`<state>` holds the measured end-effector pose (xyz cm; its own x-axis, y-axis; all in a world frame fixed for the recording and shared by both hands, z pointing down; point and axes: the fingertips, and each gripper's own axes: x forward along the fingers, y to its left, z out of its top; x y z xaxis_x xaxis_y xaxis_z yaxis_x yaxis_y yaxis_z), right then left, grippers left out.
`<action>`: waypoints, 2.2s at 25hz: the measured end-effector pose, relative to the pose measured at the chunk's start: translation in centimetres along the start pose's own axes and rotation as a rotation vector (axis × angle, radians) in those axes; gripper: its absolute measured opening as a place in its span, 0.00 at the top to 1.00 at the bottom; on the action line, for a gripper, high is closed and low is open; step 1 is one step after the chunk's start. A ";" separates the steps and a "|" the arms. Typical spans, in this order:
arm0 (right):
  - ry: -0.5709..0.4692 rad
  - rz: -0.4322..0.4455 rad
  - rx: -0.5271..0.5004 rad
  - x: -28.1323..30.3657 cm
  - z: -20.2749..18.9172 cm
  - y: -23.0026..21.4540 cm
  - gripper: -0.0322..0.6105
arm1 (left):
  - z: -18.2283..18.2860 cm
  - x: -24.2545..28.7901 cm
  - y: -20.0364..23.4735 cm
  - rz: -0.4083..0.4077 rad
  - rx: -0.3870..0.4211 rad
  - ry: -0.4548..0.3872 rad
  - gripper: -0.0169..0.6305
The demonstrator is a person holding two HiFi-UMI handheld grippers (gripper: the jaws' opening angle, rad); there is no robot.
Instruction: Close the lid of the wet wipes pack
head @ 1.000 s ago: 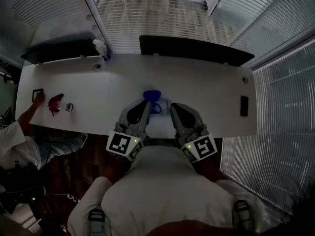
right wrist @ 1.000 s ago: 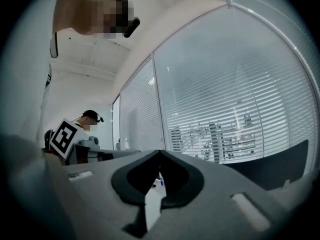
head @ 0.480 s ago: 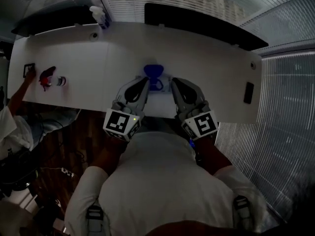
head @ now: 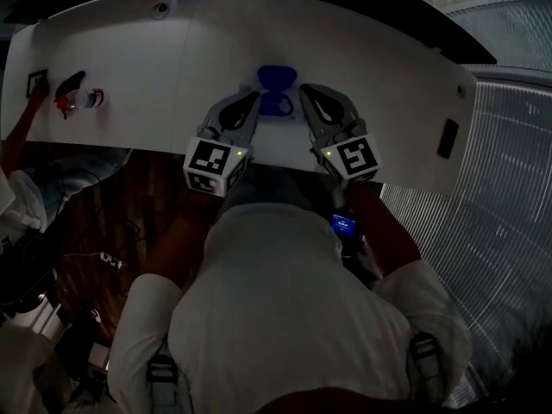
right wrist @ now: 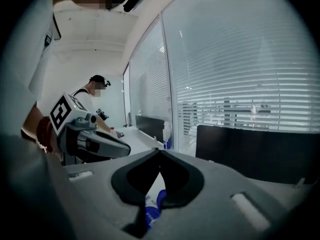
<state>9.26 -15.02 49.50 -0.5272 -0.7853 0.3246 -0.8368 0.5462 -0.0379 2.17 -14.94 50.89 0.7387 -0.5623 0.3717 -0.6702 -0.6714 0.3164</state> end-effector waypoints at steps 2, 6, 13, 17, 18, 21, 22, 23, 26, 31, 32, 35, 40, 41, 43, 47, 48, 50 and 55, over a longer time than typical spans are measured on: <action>0.037 0.028 -0.019 1.0 -1.5 -0.1 0.95 | -2.0 0.8 0.6 -0.005 -0.009 0.050 0.98; 0.123 0.089 -0.098 3.1 -4.6 -0.2 0.95 | -7.2 2.4 1.9 -0.008 -0.017 0.159 0.97; 0.262 0.149 -0.159 6.9 -9.2 -1.0 0.95 | -14.5 4.3 4.6 0.025 -0.028 0.325 0.97; 0.341 0.190 -0.200 9.6 -11.9 -2.2 0.95 | -18.3 4.9 4.0 -0.008 -0.069 0.418 0.97; 0.363 0.200 -0.212 10.3 -12.6 -2.5 0.95 | -19.2 4.9 3.7 -0.016 -0.069 0.438 0.97; 0.428 0.225 -0.250 12.2 -14.9 -3.5 0.95 | -21.6 5.1 2.8 -0.032 -0.070 0.485 0.97; 0.448 0.231 -0.261 12.8 -15.5 -3.9 0.95 | -22.4 5.2 2.6 -0.032 -0.077 0.498 0.97; 0.466 0.238 -0.270 13.2 -16.1 -4.3 0.95 | -23.2 5.2 2.5 -0.029 -0.086 0.512 0.97; 0.531 0.259 -0.295 14.4 -18.1 -5.6 0.95 | -24.7 5.5 2.0 -0.025 -0.111 0.534 0.97; 0.609 0.301 -0.309 16.1 -20.4 -7.2 0.95 | -25.4 6.7 1.4 -0.046 -0.119 0.536 0.97; 0.619 0.317 -0.306 16.3 -20.7 -7.2 0.95 | -25.5 6.8 1.3 -0.047 -0.124 0.537 0.97; 0.640 0.368 -0.298 16.9 -21.7 -7.4 0.95 | -26.2 7.0 1.3 -0.043 -0.148 0.560 0.97; 0.688 0.508 -0.232 17.3 -22.3 -7.0 0.95 | -26.7 7.1 1.3 -0.049 -0.158 0.580 0.97; 0.699 0.547 -0.207 17.2 -22.3 -6.7 0.95 | -26.7 7.1 1.2 -0.054 -0.161 0.581 0.97; 0.713 0.622 -0.149 16.9 -22.0 -6.0 0.95 | -26.7 7.2 1.3 -0.057 -0.165 0.580 0.97; 0.707 0.724 -0.052 16.1 -20.1 -4.9 0.95 | -26.5 7.2 1.6 -0.049 -0.164 0.575 0.97; 0.703 0.746 -0.030 15.7 -19.6 -4.5 0.95 | -26.5 7.1 1.7 -0.043 -0.157 0.576 0.97; 0.702 0.795 0.001 14.8 -18.9 -3.6 0.95 | -26.7 7.0 1.6 -0.048 -0.156 0.585 0.97; 0.702 0.915 0.000 12.0 -18.2 -0.5 0.95 | -26.4 7.2 1.6 -0.054 -0.154 0.587 0.97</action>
<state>6.02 -19.43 70.68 -0.7386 0.2402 0.6299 -0.1835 0.8274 -0.5307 4.51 -7.32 77.18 0.6386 -0.1401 0.7567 -0.6680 -0.5890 0.4547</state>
